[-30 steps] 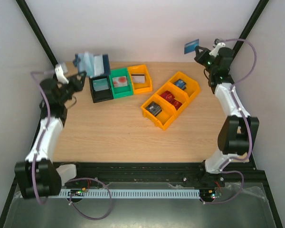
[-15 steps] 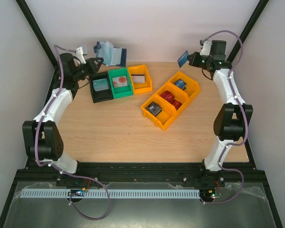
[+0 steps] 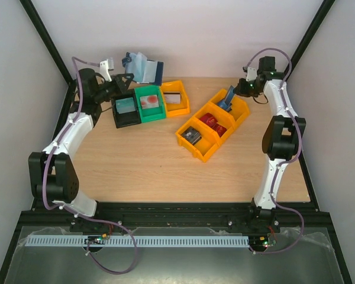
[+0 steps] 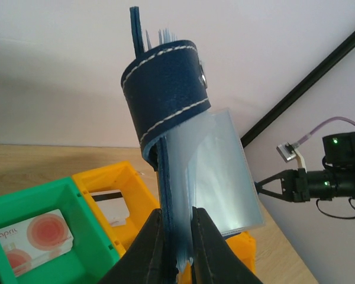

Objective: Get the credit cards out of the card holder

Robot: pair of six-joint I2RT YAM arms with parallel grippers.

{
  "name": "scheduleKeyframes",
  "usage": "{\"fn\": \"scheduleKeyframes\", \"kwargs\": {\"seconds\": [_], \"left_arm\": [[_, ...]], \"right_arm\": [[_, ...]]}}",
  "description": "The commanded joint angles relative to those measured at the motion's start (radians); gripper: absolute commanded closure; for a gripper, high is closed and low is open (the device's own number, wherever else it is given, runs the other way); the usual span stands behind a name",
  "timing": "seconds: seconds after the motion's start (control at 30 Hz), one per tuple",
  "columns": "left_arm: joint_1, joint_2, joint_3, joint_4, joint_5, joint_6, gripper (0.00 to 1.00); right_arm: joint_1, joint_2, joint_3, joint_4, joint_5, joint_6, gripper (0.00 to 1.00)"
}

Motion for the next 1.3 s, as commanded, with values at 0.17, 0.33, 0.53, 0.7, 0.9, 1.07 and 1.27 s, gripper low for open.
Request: {"fn": "scheduleKeyframes", "kwargs": {"seconds": [0.17, 0.33, 0.53, 0.7, 0.9, 1.07, 1.27], "left_arm": [[-0.035, -0.043, -0.002, 0.02, -0.009, 0.073, 0.98], [-0.037, -0.042, 0.007, 0.0, -0.018, 0.088, 0.98], [-0.043, -0.037, 0.013, -0.002, -0.02, 0.098, 0.98], [-0.046, -0.039, 0.01, -0.002, -0.021, 0.098, 0.98], [-0.048, -0.04, 0.007, -0.002, -0.022, 0.098, 0.98], [-0.048, -0.041, 0.007, -0.005, -0.023, 0.101, 0.98], [-0.048, -0.038, -0.004, 0.018, -0.02, 0.092, 0.98]], "right_arm": [[-0.033, 0.124, 0.105, -0.021, -0.157, 0.044, 0.98], [-0.033, 0.168, 0.106, -0.028, -0.226, 0.054, 0.98], [-0.033, 0.199, 0.098, 0.01, -0.255, 0.092, 0.98], [-0.033, 0.218, 0.106, 0.031, -0.215, 0.127, 0.98], [-0.033, 0.208, 0.118, 0.026, -0.232, 0.12, 0.98], [-0.031, 0.112, 0.119, 0.03, -0.168, 0.064, 0.98], [0.042, -0.081, 0.001, 0.075, 0.187, -0.15, 0.98]]}}
